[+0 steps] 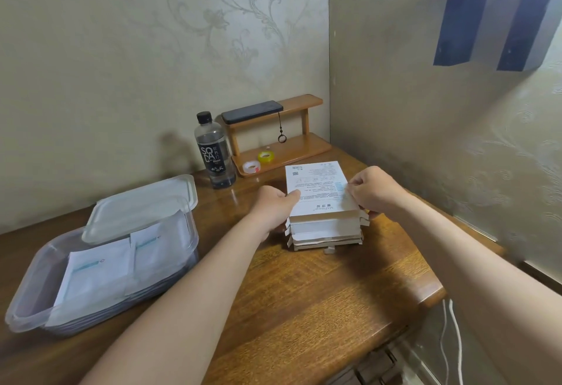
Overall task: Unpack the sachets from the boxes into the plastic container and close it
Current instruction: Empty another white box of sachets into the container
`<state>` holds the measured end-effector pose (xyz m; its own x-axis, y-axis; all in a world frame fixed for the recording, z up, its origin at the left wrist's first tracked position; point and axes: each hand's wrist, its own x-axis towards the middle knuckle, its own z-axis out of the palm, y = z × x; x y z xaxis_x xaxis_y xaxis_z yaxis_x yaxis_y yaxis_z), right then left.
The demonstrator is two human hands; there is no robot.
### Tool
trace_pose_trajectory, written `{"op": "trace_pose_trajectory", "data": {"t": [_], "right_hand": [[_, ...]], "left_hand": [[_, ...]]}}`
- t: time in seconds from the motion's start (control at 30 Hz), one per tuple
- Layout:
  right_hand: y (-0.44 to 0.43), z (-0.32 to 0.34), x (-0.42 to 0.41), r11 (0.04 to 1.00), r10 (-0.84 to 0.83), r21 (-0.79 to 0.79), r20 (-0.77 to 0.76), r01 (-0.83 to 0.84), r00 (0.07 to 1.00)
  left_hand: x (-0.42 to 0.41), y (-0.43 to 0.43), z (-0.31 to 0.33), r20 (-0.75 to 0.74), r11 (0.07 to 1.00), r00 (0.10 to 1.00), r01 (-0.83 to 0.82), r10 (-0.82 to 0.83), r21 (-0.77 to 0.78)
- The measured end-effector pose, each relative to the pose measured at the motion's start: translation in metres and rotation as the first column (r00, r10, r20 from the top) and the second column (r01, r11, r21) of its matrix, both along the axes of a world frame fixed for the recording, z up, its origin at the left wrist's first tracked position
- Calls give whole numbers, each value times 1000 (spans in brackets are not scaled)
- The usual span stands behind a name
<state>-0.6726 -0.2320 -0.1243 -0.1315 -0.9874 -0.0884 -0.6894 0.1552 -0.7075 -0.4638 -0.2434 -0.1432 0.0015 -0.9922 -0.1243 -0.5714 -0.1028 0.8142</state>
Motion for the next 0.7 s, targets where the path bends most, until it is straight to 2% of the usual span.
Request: {"op": "trace_pose_trajectory", "data": {"t": [0.4,0.57,0.7], "right_hand": [[13,47,32,987,-21,-162,-31,16,999],[18,65,104,962,144,-227,-52,-152,988],[28,77,186,906,323,-268,-67,-328,944]], "left_hand": [[32,25,36,25,993,996,-82,84,-89],[88,52,59,41,963,988,-137,150,-233],[157,84,75,41,932,966,-233,254,-277]]}}
